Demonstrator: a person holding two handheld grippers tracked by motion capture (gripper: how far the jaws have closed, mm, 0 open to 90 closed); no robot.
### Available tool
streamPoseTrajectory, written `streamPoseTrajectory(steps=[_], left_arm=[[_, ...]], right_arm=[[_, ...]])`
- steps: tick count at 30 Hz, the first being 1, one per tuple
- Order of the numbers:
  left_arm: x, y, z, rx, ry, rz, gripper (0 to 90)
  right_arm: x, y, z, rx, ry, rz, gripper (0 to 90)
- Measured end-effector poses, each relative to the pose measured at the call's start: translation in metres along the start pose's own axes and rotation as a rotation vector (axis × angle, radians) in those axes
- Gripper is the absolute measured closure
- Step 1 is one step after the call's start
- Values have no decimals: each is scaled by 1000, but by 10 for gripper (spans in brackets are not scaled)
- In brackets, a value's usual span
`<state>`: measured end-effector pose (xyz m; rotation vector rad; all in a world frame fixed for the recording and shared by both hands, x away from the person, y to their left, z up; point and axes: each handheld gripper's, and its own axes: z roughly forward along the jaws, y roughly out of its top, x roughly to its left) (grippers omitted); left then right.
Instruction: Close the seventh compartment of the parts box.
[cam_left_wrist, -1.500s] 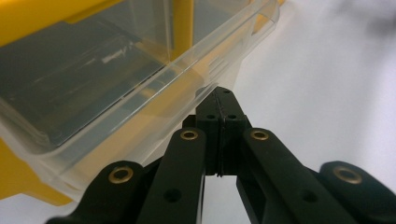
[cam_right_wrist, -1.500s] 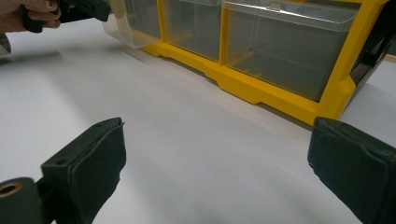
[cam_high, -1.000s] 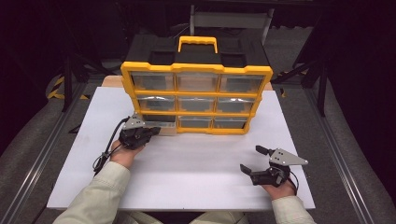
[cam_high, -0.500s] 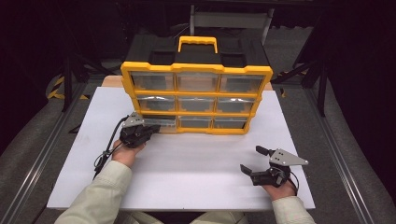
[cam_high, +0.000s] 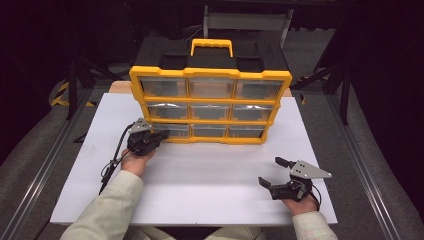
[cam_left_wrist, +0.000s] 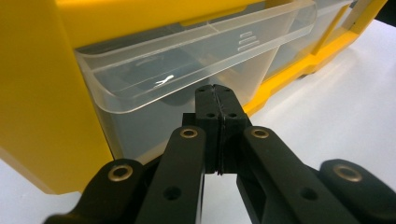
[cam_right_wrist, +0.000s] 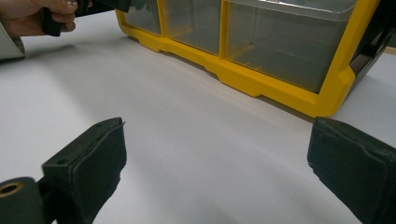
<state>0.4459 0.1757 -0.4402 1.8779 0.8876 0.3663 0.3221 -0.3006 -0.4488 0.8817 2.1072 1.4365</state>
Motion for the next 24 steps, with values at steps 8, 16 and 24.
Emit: streamPoseTrajectory(steps=[8,16,24], left_arm=[[5,-2,3,-8,26,-39,881],[4,-2,4,-11,34,-34,892],[4,-1,2,-5,28,-42,883]], right_arm=[[0,0,0,3,-2,0,53],[0,-1,-1,3,-3,0,52],[0,-1,-1,1,-2,2,53]])
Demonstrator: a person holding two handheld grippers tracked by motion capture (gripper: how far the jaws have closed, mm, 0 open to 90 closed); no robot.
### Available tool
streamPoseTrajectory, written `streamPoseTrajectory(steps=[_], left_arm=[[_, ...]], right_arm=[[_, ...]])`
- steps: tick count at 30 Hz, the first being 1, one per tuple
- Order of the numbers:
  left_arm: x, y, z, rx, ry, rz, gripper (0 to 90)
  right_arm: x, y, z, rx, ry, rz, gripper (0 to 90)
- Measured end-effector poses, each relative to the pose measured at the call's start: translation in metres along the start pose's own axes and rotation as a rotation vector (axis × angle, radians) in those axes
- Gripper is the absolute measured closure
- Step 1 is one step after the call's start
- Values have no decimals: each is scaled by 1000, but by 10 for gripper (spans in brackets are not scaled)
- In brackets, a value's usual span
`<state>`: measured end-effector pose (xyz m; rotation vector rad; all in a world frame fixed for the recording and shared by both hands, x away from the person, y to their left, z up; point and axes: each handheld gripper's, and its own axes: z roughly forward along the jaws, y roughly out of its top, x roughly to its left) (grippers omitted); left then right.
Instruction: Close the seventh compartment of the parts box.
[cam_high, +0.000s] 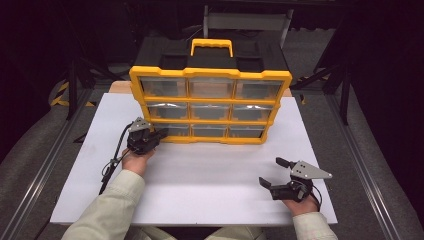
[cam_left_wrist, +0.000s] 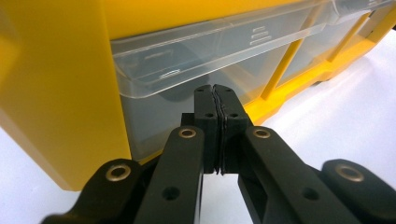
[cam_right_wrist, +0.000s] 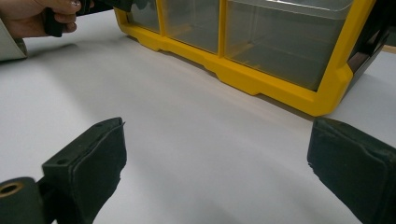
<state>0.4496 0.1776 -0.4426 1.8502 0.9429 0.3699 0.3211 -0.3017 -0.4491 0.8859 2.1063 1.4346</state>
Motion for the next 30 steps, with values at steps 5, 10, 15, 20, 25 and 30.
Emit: streamPoseTrajectory(steps=[5,10,15,20,25,30], left_arm=[[-3,1,-5,18,-84,10,786],[-10,7,-20,4,-135,55,528],[-16,11,-33,5,-156,64,241],[-23,13,-45,-5,-175,86,148],[-30,11,-66,-46,-191,116,86],[-32,9,-83,-89,-202,103,50]], right_arm=[[0,0,0,-1,1,-1,53],[0,0,0,0,1,-1,53],[0,0,0,-1,2,0,53],[0,1,0,1,3,-2,53],[0,0,0,-4,5,1,53],[0,1,0,-2,6,1,53]])
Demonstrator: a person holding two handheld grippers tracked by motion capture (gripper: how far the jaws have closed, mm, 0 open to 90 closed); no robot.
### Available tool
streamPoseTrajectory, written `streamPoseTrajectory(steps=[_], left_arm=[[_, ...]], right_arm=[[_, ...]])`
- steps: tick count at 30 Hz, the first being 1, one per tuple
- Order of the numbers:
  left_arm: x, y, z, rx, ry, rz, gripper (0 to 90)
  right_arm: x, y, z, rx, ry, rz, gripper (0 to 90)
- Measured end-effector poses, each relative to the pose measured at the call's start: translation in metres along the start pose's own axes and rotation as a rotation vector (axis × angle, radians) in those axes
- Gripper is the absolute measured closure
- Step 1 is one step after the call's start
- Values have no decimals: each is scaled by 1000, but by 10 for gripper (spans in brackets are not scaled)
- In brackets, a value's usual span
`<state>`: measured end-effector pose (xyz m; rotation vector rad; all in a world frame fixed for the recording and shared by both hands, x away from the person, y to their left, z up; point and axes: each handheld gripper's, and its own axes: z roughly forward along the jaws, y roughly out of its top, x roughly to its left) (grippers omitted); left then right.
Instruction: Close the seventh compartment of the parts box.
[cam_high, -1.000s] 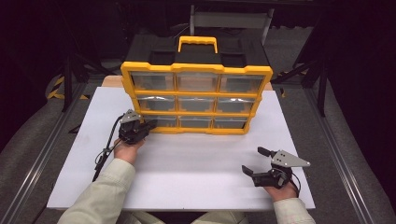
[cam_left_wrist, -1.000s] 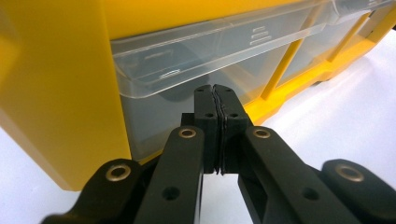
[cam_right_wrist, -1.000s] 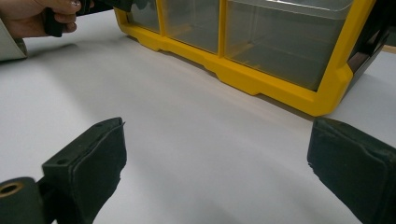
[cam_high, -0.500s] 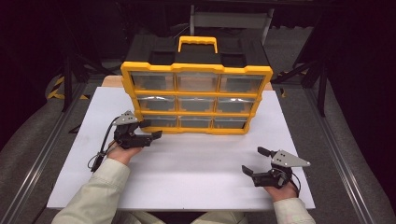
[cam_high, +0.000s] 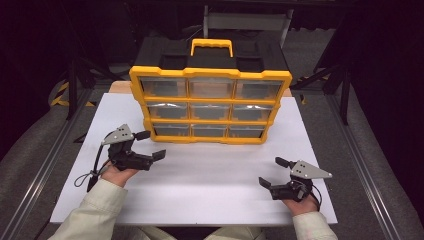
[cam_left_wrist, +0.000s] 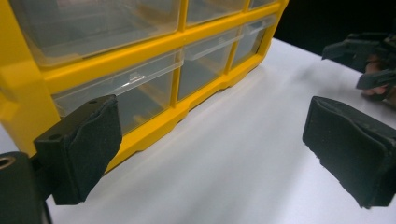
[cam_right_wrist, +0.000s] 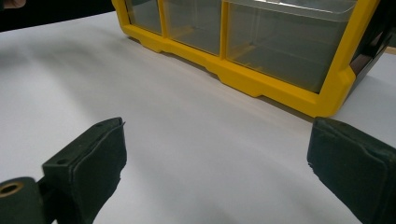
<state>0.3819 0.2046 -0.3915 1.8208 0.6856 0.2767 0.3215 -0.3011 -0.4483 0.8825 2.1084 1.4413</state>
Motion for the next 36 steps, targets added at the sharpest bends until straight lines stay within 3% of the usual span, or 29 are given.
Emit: streamPoseTrajectory(steps=[6,18,25,36], left_arm=[[-6,-7,-18,-30,-8,9,42],[-2,-31,-51,-111,12,-14,36],[0,-46,-62,-124,36,-3,32],[2,-69,-75,-146,55,-20,30]], right_arm=[[0,0,0,0,0,-1,53],[0,0,0,-4,-1,-3,53],[1,0,-1,-6,-1,-5,52],[0,0,-1,-7,4,-5,52]])
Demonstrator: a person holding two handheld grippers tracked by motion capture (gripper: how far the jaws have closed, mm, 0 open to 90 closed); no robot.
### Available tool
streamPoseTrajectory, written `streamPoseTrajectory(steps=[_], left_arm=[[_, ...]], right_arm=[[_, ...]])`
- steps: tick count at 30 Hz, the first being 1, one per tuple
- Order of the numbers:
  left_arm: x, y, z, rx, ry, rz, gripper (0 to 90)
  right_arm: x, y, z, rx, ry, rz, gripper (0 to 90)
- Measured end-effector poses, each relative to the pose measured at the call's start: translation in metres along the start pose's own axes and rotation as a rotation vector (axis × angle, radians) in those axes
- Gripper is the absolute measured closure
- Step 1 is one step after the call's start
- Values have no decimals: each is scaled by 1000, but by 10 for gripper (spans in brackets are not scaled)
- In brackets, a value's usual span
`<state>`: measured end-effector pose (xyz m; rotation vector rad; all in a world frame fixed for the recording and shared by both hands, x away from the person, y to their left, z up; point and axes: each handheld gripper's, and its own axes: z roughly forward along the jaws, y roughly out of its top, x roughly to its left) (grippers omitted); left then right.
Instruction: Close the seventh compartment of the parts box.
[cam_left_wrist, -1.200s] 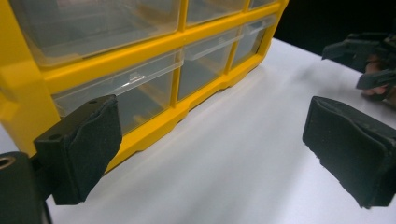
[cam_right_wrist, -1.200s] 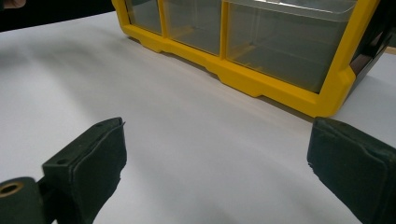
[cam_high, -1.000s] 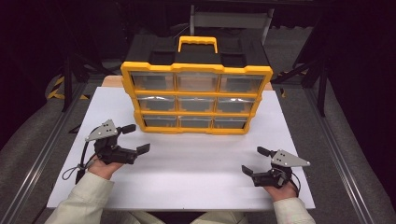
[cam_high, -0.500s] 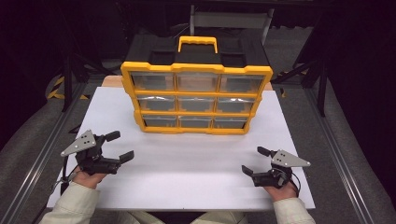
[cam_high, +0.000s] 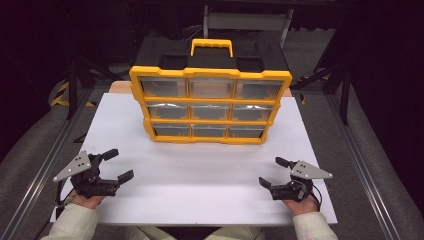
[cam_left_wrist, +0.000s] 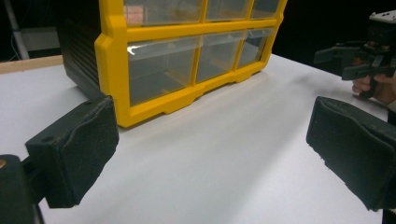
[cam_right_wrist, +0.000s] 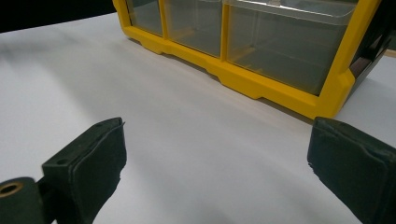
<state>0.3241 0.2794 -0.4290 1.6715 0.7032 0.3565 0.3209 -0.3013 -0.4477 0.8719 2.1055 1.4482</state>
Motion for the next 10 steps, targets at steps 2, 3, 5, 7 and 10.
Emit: streamPoseTrajectory(steps=[2,3,5,7,10], left_arm=[[0,-3,-1,-6,-4,3,30],[0,-3,-2,-9,-10,11,30],[0,-4,-2,-13,-8,15,30],[0,-4,-3,-12,-3,24,32],[1,-4,-4,-10,0,19,32]], right_arm=[[0,0,0,-1,-1,0,52],[0,0,0,-1,0,0,52],[0,0,0,-2,1,0,52],[0,0,0,0,0,0,52],[0,0,0,-2,3,1,52]])
